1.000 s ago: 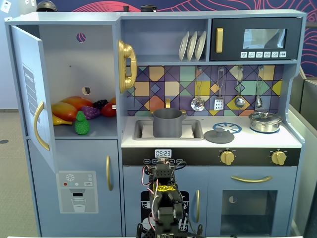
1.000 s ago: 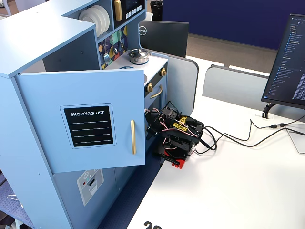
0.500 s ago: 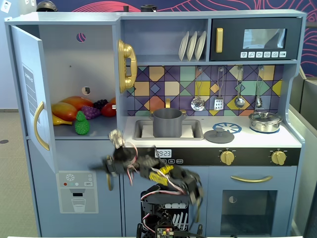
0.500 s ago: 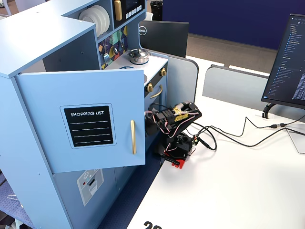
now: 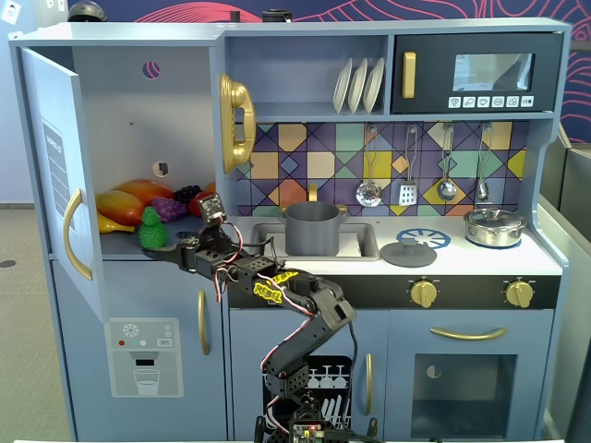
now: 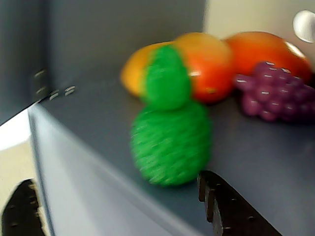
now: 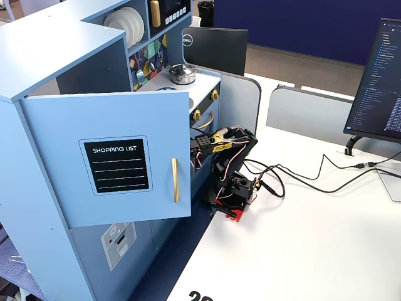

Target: Pick up the green pineapple from the left cabinet and place it in the gray recipient

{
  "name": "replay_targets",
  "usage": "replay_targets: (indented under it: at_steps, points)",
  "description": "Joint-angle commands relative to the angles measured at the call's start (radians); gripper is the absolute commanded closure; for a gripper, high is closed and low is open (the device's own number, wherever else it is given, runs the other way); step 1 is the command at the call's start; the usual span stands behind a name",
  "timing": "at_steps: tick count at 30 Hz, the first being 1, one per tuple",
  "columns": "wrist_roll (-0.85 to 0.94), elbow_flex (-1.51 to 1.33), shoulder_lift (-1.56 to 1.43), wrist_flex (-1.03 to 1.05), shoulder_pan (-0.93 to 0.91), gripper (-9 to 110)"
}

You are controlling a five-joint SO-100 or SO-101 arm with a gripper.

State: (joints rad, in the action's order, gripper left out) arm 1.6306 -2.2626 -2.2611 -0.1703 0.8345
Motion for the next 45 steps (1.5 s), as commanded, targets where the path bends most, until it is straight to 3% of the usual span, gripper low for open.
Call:
replay_targets:
  at_steps: [1,17,19,22,24,32,37,41,45]
  points:
    - [-0.069,0.107,0.061,-0.069,-0.020,62]
    - [-0.081,0.379,0.448,-0.175,-0.011,65]
    - [-0.048,0.436,0.514,-0.189,0.006,73]
    - [-0.020,0.537,0.611,-0.304,0.034,101]
    - [-0.041,0.586,0.632,-0.403,0.049,101]
    - [0.121,0.302,0.213,-0.554,0.121,101]
    - [0.206,0.072,-0.081,-0.652,0.075,101]
    - [0.199,-0.006,-0.284,-0.626,-0.087,101]
    - [0.080,0.026,-0.383,-0.541,-0.364,101]
